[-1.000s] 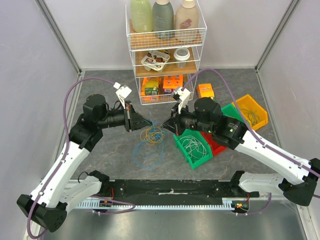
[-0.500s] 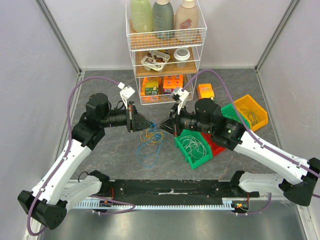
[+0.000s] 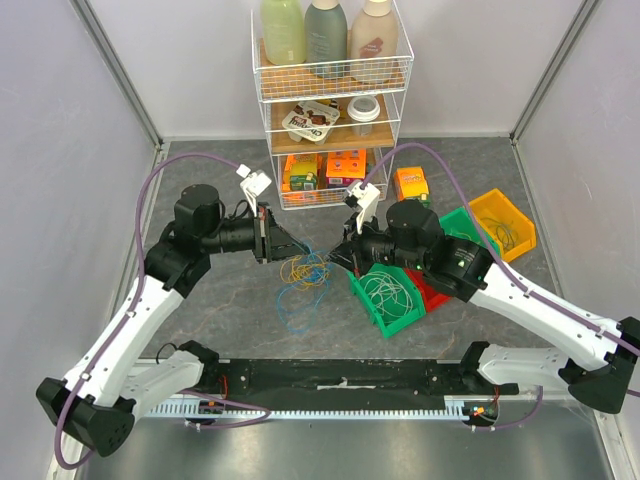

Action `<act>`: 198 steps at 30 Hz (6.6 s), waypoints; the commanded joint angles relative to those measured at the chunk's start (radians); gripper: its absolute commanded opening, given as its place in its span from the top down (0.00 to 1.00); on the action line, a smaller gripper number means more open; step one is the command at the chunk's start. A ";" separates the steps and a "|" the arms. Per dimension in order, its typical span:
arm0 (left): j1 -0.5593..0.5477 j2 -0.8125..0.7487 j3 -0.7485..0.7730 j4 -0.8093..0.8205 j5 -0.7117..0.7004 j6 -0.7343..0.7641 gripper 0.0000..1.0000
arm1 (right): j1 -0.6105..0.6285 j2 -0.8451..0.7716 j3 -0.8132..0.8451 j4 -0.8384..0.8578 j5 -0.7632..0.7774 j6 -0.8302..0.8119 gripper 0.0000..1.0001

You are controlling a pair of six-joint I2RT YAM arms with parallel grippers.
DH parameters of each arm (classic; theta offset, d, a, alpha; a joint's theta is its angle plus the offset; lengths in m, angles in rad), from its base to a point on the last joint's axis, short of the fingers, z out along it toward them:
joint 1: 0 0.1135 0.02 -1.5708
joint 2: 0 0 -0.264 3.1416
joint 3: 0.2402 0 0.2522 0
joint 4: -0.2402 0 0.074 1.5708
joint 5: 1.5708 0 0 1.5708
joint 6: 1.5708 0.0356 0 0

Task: Untangle the cables

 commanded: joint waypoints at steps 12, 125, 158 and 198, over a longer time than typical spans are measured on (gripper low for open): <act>-0.018 0.030 0.026 0.015 0.068 0.020 0.85 | 0.005 0.000 0.030 0.048 -0.038 0.005 1.00; -0.027 -0.227 -0.258 -0.179 -0.498 -0.031 0.16 | -1.123 0.591 0.089 -0.053 0.494 0.020 0.97; -0.006 0.277 -0.343 0.108 -0.477 -0.195 0.34 | 0.011 0.347 -0.203 0.357 0.152 0.010 0.35; 0.039 0.385 -0.516 0.669 0.059 -0.523 0.55 | 0.112 0.115 0.080 0.299 0.113 -0.093 1.00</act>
